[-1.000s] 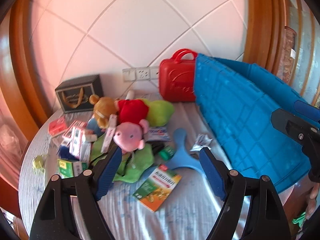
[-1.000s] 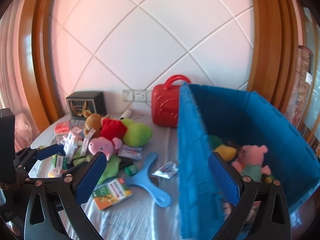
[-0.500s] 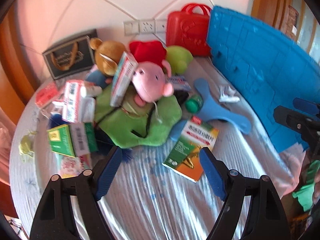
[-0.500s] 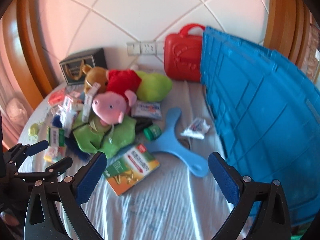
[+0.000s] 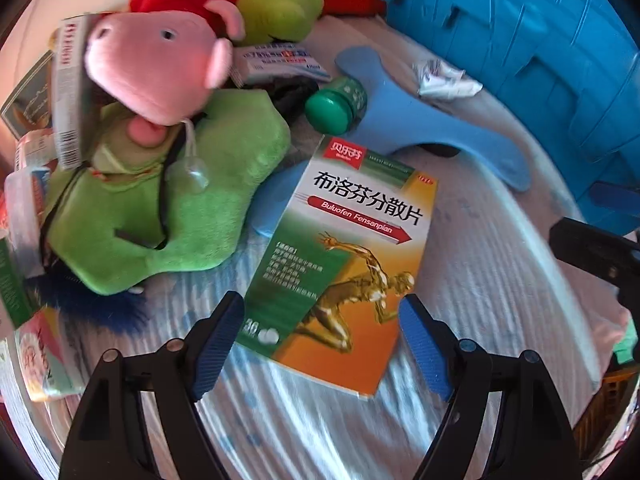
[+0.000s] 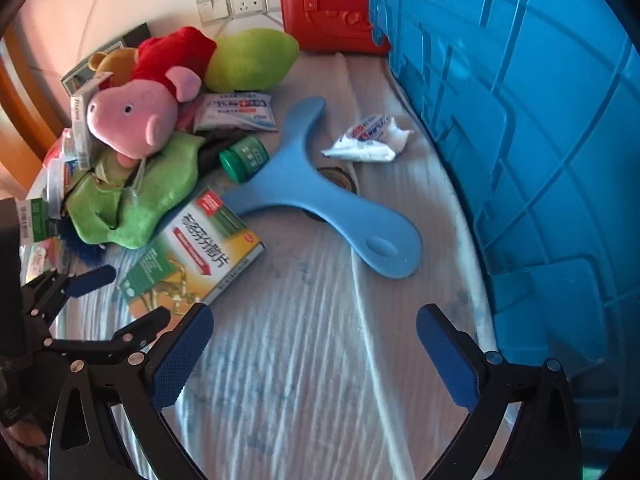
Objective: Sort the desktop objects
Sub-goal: 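Move both tools back to the items on the table, then grasp the ibuprofen box with the left tool while the right tool grasps the blue Y-shaped piece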
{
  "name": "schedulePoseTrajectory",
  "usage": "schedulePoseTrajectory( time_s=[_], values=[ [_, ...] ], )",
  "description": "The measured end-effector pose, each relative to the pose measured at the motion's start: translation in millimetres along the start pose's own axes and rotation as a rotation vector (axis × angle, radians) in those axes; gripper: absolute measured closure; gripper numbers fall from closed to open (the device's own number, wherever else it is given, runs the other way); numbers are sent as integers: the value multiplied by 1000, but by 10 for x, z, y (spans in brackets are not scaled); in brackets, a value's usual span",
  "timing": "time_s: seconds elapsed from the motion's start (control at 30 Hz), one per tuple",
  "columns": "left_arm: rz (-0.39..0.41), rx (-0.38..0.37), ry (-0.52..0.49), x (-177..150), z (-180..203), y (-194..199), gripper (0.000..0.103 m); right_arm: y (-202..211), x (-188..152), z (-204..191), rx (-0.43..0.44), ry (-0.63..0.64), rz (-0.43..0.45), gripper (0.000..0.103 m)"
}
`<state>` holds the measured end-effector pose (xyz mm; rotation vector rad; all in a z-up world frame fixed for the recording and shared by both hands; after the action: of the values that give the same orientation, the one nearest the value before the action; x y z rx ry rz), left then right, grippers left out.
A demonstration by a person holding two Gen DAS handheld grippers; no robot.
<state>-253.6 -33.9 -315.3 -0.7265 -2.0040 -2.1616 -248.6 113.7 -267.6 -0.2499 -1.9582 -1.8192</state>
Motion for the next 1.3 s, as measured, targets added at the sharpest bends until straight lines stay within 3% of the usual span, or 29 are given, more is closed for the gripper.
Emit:
schedulePoseTrajectory(
  time_s=[0.2,0.33,0.5,0.6,0.8,1.0,1.03,1.1,1.13,1.17,1.3],
  values=[
    [-12,-27,-22,216,120,-201,5,-150,12,82,17,-2,-18,0],
    [-39,26,-41,180,172,-349,4,-229,69,101,23,3,-22,0],
    [24,50,143,19,-156,-88,7,-349,207,66,23,51,-17,0],
    [46,106,218,-106,-315,86,7,-460,311,33,11,92,-12,0],
    [-10,142,286,-129,-391,-10,7,-706,581,8,-7,155,7,0],
    [-7,164,302,83,-372,-32,7,-1002,704,-37,-11,224,-34,0],
    [-5,165,305,107,-373,-33,8,-1015,687,-42,-12,231,-39,4],
    [-2,166,320,120,-370,-1,9,-983,638,-40,-55,256,-31,21],
    [1,169,328,108,-364,25,9,-961,619,-24,-78,259,-29,38],
    [4,173,333,86,-361,53,9,-933,597,-9,-79,259,-29,45],
    [14,206,358,-176,-508,172,9,-796,410,10,-23,250,-65,51]
  ],
)
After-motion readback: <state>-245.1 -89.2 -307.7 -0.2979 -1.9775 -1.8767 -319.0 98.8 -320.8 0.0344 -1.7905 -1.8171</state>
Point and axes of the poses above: each gripper's, at about its wrist camera, not at the fingertips, and y roughly against the way its jaws point, z to its right, x to its top, the point moved 3 cm from there along -y, roughly the way its jaws point, and after that the axes turned 2 degrees about y, right-handed, at the moved point
